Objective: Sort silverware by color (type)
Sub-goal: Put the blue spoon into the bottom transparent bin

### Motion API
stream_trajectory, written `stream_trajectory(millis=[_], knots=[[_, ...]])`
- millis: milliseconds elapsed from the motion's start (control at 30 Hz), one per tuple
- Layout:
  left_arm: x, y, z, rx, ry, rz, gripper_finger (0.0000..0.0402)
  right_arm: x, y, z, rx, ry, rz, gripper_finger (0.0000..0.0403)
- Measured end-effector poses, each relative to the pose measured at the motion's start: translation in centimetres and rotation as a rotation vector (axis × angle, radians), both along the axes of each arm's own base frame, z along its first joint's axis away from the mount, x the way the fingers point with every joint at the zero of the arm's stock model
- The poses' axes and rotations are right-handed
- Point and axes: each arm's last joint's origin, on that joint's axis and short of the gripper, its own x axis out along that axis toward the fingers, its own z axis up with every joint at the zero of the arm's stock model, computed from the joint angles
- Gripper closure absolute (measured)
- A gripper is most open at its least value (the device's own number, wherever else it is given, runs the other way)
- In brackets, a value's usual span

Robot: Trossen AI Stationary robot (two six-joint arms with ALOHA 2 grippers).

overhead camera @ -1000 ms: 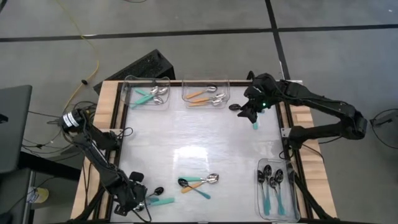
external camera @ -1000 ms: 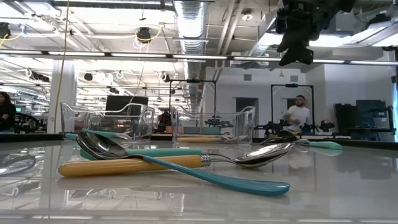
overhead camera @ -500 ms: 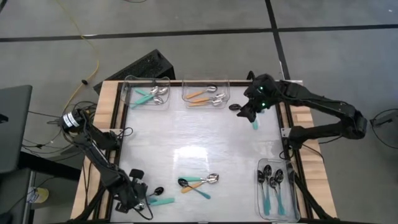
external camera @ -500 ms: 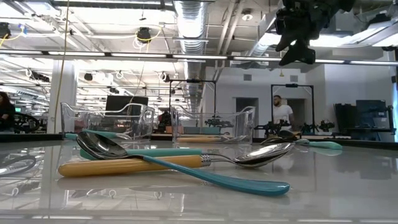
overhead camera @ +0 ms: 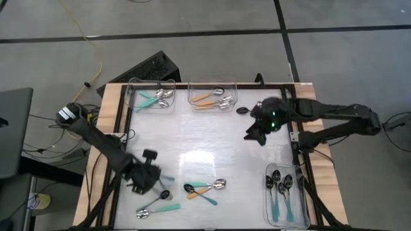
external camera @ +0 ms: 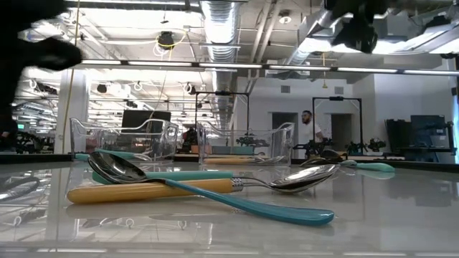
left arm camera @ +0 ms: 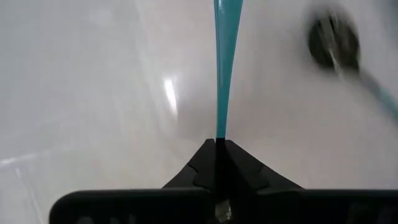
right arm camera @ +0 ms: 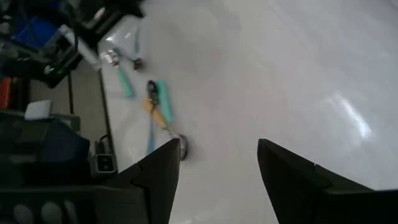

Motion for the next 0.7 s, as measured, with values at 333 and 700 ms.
stream_trajectory(millis=[333, 700], knots=[[4.7, 7.7, 5.9, -0.691, -0.371, 0.130, 0.0401, 5.2, 5.7, 1.8, -0.360, -0.486, 0.252, 0.0164], [8.3, 10.0, 6.2, -1.123, -0.385, 0.077, 0.0401, 10.7, 7.1, 0.4, -0.767, -0.678, 0.427, 0.0164]])
